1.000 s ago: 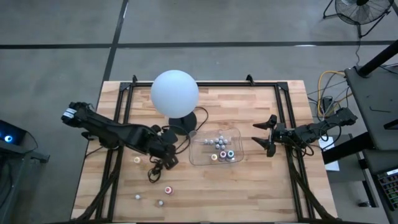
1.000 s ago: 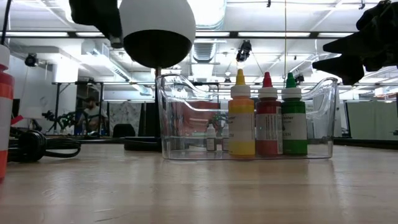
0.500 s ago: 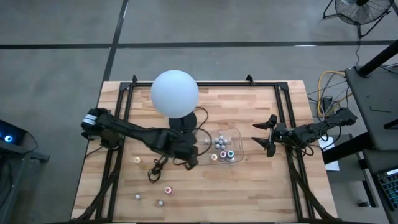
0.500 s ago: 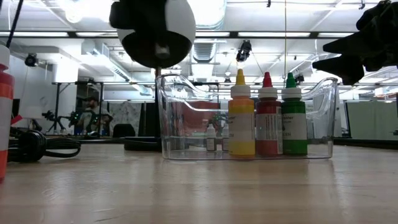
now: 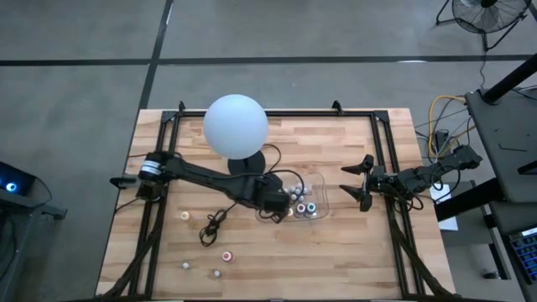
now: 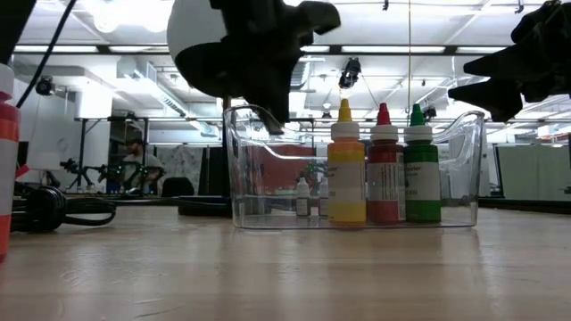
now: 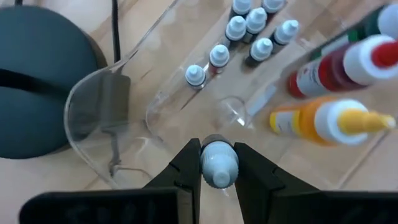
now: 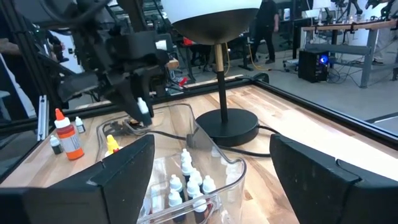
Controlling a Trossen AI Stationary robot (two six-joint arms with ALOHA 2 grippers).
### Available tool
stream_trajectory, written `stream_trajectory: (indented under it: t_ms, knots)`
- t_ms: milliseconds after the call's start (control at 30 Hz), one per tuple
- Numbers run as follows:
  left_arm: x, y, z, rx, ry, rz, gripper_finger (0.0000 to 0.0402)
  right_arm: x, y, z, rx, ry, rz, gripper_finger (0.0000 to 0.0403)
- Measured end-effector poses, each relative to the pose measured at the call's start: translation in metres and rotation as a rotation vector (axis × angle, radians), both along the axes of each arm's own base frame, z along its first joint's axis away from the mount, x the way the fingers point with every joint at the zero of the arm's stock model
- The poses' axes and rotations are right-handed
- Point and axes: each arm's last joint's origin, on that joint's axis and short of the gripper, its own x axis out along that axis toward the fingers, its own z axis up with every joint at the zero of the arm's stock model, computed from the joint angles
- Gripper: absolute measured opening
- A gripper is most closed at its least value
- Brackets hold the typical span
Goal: Pick & Place food coloring
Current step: Put the small red food coloring bottle into the transparent bin
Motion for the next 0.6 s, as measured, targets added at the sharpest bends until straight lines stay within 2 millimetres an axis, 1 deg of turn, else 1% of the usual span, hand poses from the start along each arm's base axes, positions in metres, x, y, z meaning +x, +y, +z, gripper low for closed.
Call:
stream_trajectory:
  t_ms: [333, 600]
  knots:
    - [0.012, 0.013, -0.02, -0.024, -0.002, 0.167, 0.0048, 0.0, 0.0, 0.0, 0.0, 0.0, 0.0, 0.0298]
    - [0.023, 0.025, -0.042, -0.029, 0.01, 0.259, 0.0046, 0.0, 0.0, 0.0, 0.0, 0.0, 0.0, 0.0303]
